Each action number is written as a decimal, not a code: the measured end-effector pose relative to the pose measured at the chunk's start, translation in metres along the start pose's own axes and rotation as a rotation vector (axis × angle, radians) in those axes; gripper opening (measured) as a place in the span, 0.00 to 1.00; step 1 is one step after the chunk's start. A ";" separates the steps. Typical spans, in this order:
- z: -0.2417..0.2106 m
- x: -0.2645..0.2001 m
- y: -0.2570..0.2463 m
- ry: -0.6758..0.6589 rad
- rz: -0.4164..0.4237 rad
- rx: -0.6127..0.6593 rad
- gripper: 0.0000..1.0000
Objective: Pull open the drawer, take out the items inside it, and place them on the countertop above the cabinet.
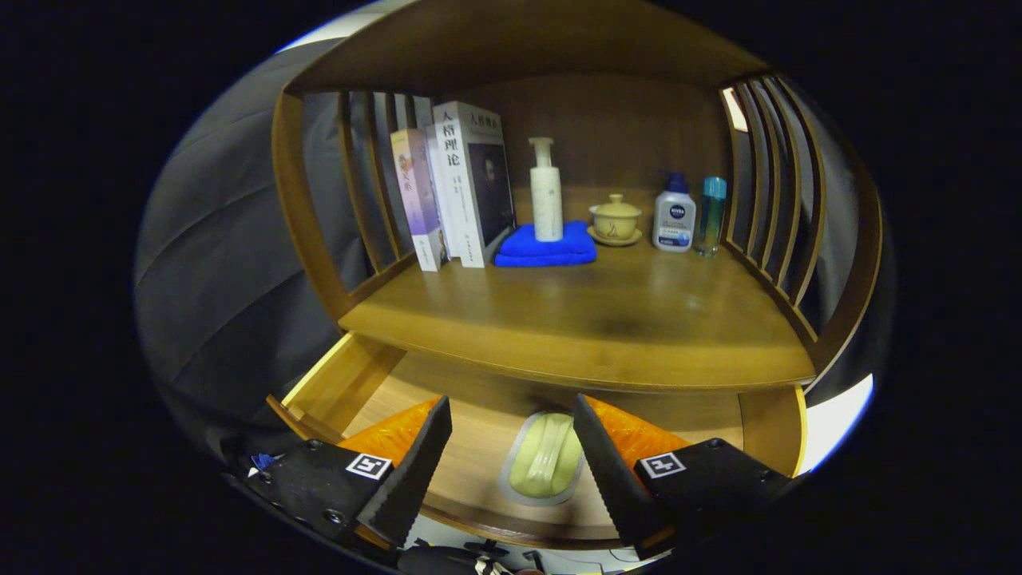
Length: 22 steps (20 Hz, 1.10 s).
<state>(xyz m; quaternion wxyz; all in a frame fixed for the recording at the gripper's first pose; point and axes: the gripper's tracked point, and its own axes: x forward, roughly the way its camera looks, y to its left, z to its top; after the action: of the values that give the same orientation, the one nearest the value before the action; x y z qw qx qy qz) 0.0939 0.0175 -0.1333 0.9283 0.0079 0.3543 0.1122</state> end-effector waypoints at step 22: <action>-0.069 0.060 -0.030 0.317 -0.038 0.152 0.39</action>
<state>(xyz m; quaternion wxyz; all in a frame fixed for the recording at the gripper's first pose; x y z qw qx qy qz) 0.0974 -0.0030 -0.2271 0.8594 0.0536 0.5039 0.0675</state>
